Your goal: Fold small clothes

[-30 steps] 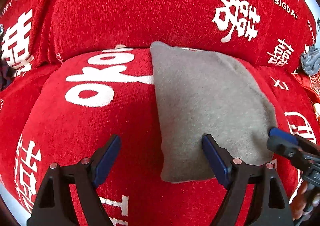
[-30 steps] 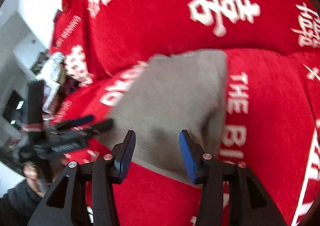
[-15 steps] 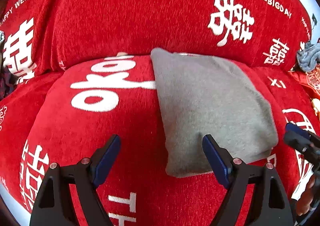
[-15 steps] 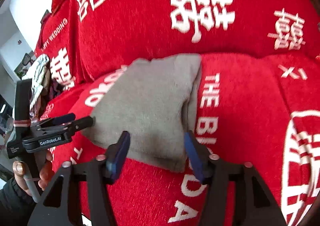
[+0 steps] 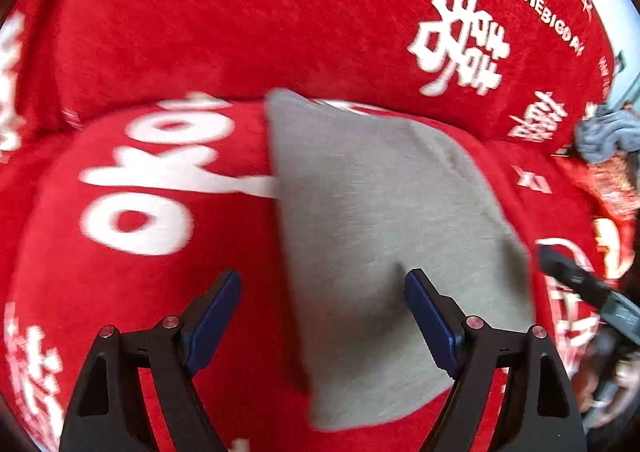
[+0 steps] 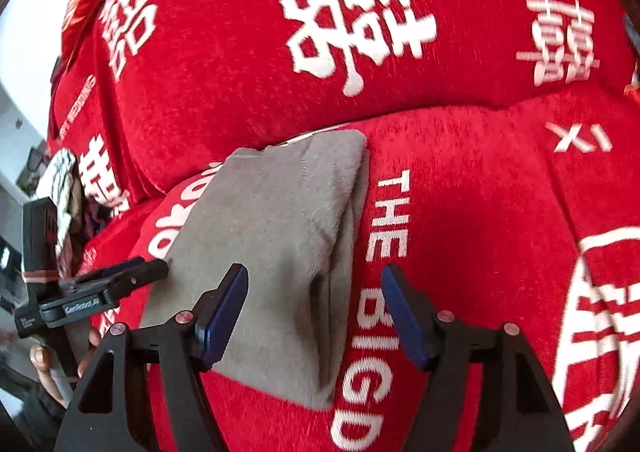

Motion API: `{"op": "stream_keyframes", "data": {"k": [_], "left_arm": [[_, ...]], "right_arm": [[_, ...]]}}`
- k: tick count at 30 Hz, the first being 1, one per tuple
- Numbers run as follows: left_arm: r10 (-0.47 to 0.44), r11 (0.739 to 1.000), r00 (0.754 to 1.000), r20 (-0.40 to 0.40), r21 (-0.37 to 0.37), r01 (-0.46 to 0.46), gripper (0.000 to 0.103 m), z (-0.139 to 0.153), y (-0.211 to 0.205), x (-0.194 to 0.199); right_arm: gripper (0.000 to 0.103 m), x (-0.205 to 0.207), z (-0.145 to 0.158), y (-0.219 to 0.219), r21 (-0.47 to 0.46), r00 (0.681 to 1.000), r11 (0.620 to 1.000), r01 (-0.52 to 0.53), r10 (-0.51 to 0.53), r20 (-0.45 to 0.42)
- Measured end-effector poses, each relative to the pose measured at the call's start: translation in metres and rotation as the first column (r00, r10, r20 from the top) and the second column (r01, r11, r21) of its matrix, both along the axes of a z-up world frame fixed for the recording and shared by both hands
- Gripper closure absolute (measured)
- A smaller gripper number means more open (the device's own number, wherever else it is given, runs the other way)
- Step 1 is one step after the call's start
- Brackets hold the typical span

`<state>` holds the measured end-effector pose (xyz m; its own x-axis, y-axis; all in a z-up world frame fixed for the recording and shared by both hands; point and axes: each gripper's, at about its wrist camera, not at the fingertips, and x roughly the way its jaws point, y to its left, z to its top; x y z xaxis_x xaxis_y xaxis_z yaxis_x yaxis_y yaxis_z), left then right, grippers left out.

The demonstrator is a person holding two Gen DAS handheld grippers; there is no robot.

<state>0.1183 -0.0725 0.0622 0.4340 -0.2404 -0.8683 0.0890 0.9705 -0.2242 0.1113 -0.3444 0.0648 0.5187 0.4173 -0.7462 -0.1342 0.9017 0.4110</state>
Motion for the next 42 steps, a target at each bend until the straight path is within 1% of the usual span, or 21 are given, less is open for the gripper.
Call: {"op": "stream_keyframes", "data": {"k": [2, 4, 6, 7, 8, 9, 10, 11, 13, 14, 15, 17, 19, 21, 24, 26, 28, 36, 42], "left_arm": [[-0.003, 1.0, 0.999, -0.04, -0.019, 0.003, 0.018, -0.008, -0.003, 0.012], [-0.033, 0.999, 0.996, -0.082, -0.046, 0.029, 0.018, -0.017, -0.007, 0.024], [-0.057, 0.994, 0.989, -0.136, -0.105, 0.043, 0.018, -0.03, -0.008, 0.035], [-0.058, 0.991, 0.987, -0.151, -0.127, 0.039, 0.018, -0.034, -0.006, 0.039], [-0.058, 0.987, 0.984, -0.166, -0.157, 0.031, 0.018, -0.038, -0.004, 0.042], [-0.059, 0.98, 0.98, -0.189, -0.2, 0.021, 0.018, -0.044, -0.002, 0.048], [-0.06, 0.975, 0.978, -0.199, -0.221, 0.015, 0.018, -0.048, 0.0, 0.051], [-0.057, 0.972, 0.979, -0.197, -0.235, 0.01, 0.018, -0.05, 0.0, 0.053], [-0.058, 0.974, 0.982, -0.18, -0.225, 0.016, 0.023, -0.05, -0.002, 0.056], [-0.063, 0.978, 0.984, -0.169, -0.208, 0.027, 0.029, -0.049, -0.005, 0.055], [-0.066, 0.979, 0.985, -0.159, -0.199, 0.033, 0.034, -0.048, -0.006, 0.055], [-0.071, 0.98, 0.988, -0.14, -0.195, 0.042, 0.041, -0.045, -0.005, 0.053], [-0.073, 0.983, 0.99, -0.118, -0.178, 0.052, 0.045, -0.042, -0.007, 0.051], [-0.074, 0.989, 0.993, -0.092, -0.134, 0.061, 0.048, -0.037, -0.012, 0.047], [-0.082, 0.995, 0.995, -0.049, -0.067, 0.079, 0.051, -0.027, -0.02, 0.041], [-0.091, 0.996, 0.996, -0.019, -0.025, 0.09, 0.051, -0.019, -0.024, 0.033], [-0.096, 0.995, 0.995, 0.002, -0.002, 0.096, 0.051, -0.012, -0.024, 0.026], [-0.095, 0.995, 0.993, 0.067, 0.02, 0.094, 0.051, 0.015, -0.005, -0.017], [-0.093, 0.995, 0.99, 0.104, 0.05, 0.088, 0.051, 0.027, 0.002, -0.052]], "right_arm": [[0.03, 0.014, -0.008, -0.001, 0.03, 0.999, 1.0, 0.003, -0.002, -0.033], [0.03, 0.026, -0.018, 0.002, 0.043, 0.998, 0.999, 0.001, 0.002, -0.069], [0.03, 0.04, -0.032, 0.008, 0.058, 0.993, 0.998, -0.016, 0.023, -0.12], [0.03, 0.046, -0.041, 0.01, 0.076, 0.989, 0.997, -0.015, 0.026, -0.148], [0.03, 0.05, -0.047, 0.011, 0.094, 0.985, 0.995, -0.012, 0.028, -0.169], [0.031, 0.055, -0.057, 0.013, 0.135, 0.981, 0.991, -0.007, 0.033, -0.193], [0.031, 0.057, -0.06, 0.015, 0.164, 0.983, 0.987, -0.006, 0.036, -0.182], [0.033, 0.058, -0.061, 0.018, 0.17, 0.984, 0.985, -0.012, 0.042, -0.174], [0.042, 0.062, -0.062, 0.029, 0.162, 0.983, 0.986, -0.036, 0.064, -0.172], [0.047, 0.062, -0.061, 0.034, 0.146, 0.984, 0.988, -0.047, 0.07, -0.163], [0.05, 0.062, -0.06, 0.038, 0.13, 0.985, 0.99, -0.059, 0.079, -0.152], [0.058, 0.06, -0.055, 0.042, 0.106, 0.988, 0.991, -0.077, 0.09, -0.129], [0.06, 0.058, -0.052, 0.045, 0.09, 0.99, 0.993, -0.079, 0.089, -0.112], [0.062, 0.053, -0.047, 0.052, 0.037, 0.992, 0.996, -0.084, 0.087, -0.087], [0.063, 0.046, -0.034, 0.061, -0.027, 0.995, 0.995, -0.095, 0.093, -0.042], [0.064, 0.041, -0.026, 0.065, -0.048, 0.995, 0.994, -0.103, 0.103, -0.019], [0.064, 0.034, -0.018, 0.069, -0.055, 0.993, 0.992, -0.115, 0.115, 0.001], [0.064, -0.002, 0.01, 0.093, -0.09, 0.985, 0.985, -0.149, 0.156, 0.07], [0.064, -0.037, 0.023, 0.104, -0.111, 0.978, 0.979, -0.17, 0.181, 0.101]]}}
